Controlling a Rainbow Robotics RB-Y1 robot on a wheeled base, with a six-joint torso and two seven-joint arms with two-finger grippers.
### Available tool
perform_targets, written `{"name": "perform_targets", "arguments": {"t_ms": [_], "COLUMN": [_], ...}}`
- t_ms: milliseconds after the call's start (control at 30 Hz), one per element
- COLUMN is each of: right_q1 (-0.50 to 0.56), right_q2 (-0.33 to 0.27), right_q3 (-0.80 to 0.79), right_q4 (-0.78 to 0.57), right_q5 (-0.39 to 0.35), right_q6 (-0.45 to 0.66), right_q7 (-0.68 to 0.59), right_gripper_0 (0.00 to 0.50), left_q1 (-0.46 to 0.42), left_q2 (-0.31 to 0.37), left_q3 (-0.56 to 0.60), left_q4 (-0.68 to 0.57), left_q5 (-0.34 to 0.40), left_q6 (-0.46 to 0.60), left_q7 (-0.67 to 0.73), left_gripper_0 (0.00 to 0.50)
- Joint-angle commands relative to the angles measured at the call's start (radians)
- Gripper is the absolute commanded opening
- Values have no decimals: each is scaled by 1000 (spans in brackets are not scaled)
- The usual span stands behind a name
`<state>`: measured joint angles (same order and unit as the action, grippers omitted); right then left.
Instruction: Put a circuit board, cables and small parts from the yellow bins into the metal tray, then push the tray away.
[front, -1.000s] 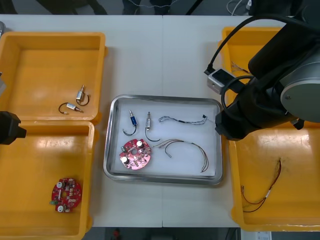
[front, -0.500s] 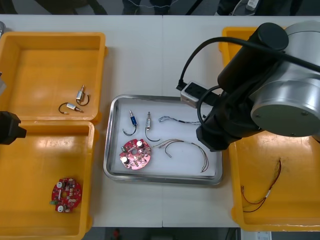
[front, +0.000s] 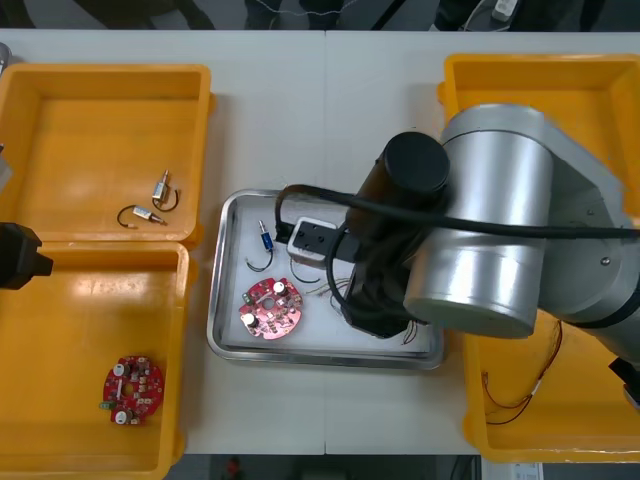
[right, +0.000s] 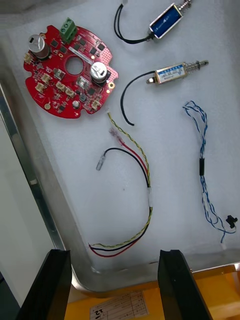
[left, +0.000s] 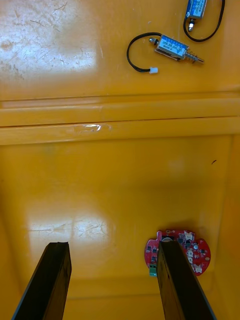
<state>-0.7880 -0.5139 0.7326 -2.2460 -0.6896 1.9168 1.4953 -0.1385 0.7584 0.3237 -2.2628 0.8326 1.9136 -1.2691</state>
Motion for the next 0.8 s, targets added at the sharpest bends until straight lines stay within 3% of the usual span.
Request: {"name": "perform_targets", "arguments": {"t_ms": [33,300,800], "right_q1": [-27,26,64], "right_q2": [64,83,91], "right_q3": [91,185,263], "right_q4": [8,36,135], "right_q5": [56,153,170], "right_q6": [3,-68,-150], "right_q7": [33,72,123], "right_gripper_0": [500,500,500], "left_q1": [20,20,20], "left_q2": [33,33,33], "left_q3": [32,32,32], "left_q4": [-34,-34,-34], "left_q5": [6,6,6], "left_q6": [6,6,6], "left_q7": [5,5,5], "left_gripper_0": [500,500,500]}}
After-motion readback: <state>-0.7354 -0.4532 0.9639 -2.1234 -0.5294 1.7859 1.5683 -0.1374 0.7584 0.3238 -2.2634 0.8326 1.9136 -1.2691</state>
